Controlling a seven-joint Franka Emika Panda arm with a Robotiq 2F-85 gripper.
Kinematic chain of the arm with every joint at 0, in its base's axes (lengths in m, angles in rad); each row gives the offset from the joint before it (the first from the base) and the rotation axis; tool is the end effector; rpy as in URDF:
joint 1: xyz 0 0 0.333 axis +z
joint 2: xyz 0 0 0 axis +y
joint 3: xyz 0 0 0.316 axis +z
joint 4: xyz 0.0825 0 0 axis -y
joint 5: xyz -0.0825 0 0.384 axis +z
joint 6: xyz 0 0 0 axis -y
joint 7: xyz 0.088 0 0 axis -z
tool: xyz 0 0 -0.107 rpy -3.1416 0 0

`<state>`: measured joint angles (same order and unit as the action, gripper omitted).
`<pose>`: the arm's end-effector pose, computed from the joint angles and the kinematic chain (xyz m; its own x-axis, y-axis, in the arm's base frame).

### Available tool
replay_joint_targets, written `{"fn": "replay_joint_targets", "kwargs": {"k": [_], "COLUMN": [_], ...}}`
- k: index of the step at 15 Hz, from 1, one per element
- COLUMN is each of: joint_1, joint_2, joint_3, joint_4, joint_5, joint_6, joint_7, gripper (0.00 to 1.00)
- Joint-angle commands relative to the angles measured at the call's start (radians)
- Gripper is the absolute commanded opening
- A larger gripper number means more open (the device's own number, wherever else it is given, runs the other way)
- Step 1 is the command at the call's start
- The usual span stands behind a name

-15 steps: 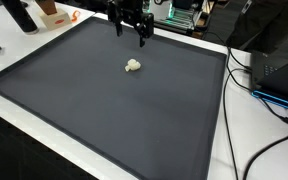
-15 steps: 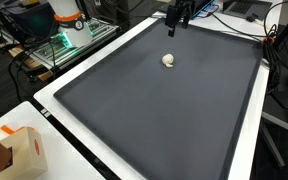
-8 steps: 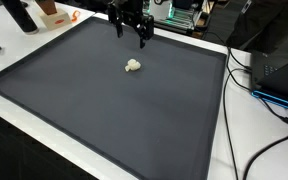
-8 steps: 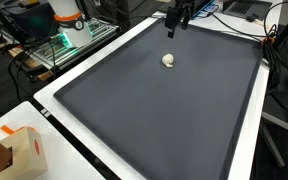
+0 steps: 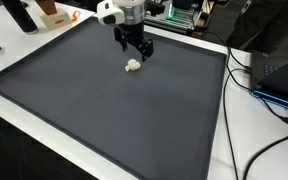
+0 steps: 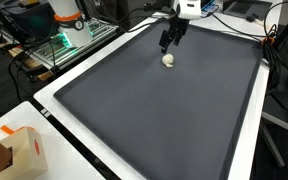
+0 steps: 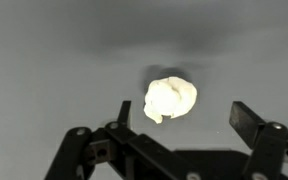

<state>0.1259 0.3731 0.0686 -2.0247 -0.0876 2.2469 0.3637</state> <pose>0.5734 0.1097 0.2519 0.9850 -0.1164 -0.1277 -0.1060 -0.9907 0.0854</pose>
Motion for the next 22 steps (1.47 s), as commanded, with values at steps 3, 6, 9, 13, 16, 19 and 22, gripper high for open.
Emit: {"fn": "replay_joint_targets", "kwargs": {"k": [3, 6, 9, 13, 16, 19, 22], "joint_1": [-0.001, -0.002, -0.002, -0.001, 0.001, 0.004, 0.007], "joint_2": [0.04, 0.058, 0.07, 0.08, 0.081, 0.077, 0.077], "joint_3": [-0.015, -0.02, -0.022, -0.021, -0.022, -0.022, -0.023], "joint_4": [-0.023, -0.021, -0.017, -0.012, -0.01, -0.005, -0.001], "joint_5": [0.042, 0.044, 0.048, 0.055, 0.056, 0.053, 0.048], "joint_6": [0.074, 0.086, 0.087, 0.088, 0.089, 0.087, 0.085], "joint_7": [-0.029, -0.031, -0.036, -0.049, -0.053, -0.055, -0.055], "gripper": [1.0, 1.0, 0.85, 0.53, 0.3, 0.08, 0.04]}}
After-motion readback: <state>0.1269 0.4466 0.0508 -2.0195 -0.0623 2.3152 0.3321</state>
